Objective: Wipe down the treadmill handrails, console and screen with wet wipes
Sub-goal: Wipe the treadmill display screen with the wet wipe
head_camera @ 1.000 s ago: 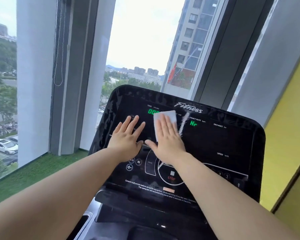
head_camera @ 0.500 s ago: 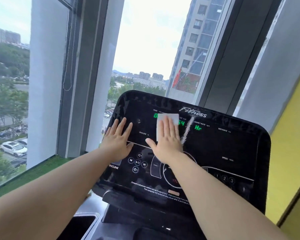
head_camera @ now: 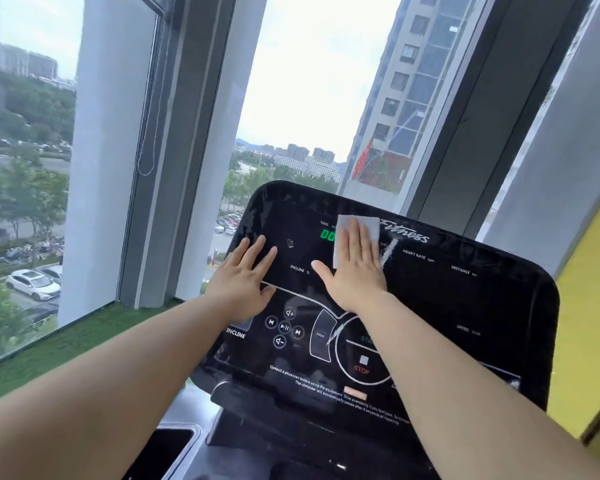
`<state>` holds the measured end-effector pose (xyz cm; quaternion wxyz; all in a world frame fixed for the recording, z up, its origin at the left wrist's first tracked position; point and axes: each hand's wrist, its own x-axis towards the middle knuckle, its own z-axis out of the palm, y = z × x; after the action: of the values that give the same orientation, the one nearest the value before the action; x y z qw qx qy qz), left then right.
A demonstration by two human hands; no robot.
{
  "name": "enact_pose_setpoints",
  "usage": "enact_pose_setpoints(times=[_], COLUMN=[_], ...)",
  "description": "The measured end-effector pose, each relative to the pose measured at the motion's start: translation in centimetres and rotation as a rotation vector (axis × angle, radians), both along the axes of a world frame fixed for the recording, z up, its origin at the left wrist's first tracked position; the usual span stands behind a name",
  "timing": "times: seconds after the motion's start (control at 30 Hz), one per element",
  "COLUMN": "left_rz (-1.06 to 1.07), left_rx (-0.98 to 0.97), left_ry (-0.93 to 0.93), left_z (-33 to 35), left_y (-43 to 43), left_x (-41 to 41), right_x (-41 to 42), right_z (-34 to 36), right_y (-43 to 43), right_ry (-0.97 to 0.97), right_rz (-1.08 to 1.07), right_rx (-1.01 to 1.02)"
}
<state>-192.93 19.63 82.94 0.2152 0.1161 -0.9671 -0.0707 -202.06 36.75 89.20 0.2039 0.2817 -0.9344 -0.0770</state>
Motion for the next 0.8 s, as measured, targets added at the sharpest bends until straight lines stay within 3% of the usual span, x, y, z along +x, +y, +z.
enact_pose_setpoints(times=[0.13,0.27,0.4,0.57,0.8], left_rz=[0.014,0.004,0.007,0.014,-0.027], left_rx=[-0.003,-0.010,-0.014,0.002,0.040], left_ry=[0.004,-0.005,-0.014,0.003,-0.025], left_z=[-0.2,0.0,-0.1,-0.4,0.5], left_y=[0.2,-0.1,-0.1,0.0,-0.3], left_x=[-0.2,-0.1,-0.1,-0.4,0.2], right_x=[2.1,0.6,-1.1,0.0,0.1], right_z=[-4.0,-2.0,1.8,-0.3,-1.2], right_y=[-2.4,-0.6,0.6,-1.6,-0.4], right_ry=[0.029,0.132,0.148,0.056,0.164], right_rz=[0.121,0.204,0.022,0.073,0.281], right_rx=[0.127,0.291,0.232,0.022,0.390])
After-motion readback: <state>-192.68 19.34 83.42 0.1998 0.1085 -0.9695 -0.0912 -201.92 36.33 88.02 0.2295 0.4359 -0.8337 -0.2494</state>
